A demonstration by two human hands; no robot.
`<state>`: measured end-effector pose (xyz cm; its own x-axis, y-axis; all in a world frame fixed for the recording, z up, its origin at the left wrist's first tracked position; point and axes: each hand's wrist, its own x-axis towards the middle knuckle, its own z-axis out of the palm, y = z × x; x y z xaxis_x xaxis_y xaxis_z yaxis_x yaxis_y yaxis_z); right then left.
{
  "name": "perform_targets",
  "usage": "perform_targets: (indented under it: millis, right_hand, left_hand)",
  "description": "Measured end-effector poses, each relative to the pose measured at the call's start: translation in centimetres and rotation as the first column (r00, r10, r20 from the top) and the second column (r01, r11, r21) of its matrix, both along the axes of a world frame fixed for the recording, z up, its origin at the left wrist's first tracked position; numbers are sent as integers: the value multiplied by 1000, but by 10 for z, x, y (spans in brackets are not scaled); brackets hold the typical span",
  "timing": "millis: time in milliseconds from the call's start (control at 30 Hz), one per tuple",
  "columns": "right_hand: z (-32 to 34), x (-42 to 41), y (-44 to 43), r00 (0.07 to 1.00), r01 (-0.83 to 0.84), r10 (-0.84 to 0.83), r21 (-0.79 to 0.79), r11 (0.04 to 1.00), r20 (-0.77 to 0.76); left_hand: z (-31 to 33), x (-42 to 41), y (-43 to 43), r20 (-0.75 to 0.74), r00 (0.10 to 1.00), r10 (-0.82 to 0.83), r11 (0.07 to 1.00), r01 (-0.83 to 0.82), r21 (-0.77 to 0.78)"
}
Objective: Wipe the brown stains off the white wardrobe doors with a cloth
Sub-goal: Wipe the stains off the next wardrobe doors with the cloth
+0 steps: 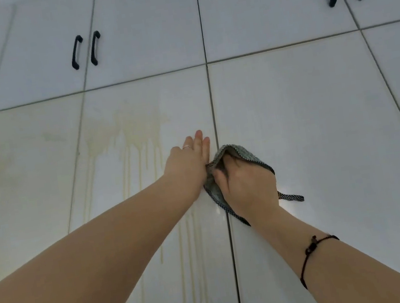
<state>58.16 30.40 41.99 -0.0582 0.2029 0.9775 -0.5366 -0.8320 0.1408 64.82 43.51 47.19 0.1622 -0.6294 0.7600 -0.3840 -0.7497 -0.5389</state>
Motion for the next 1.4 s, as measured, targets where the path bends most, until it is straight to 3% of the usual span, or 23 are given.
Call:
perform_targets:
  millis: [100,267,567,1033,1400]
  right_hand:
    - [12,12,4,1000,-3,3,-2,1000,-14]
    - [28,21,7,996,91,-91,-2,996,13]
    - [75,36,13,985,105,-112,62,993,134]
    - [165,41,17,965,218,-230,96,971,127]
    - [212,41,16,979,136,-145,69,988,144]
  left_hand:
    - [4,9,1,49,998,-31,999,29,46]
    - [14,32,20,165,957,-241,969,228,93]
    - [29,53,26,214,883,-418,908,403,115]
    - [66,53,24,105,818,-565,825,560,74]
    - [89,51,8,44,819,-572,820,573,-9]
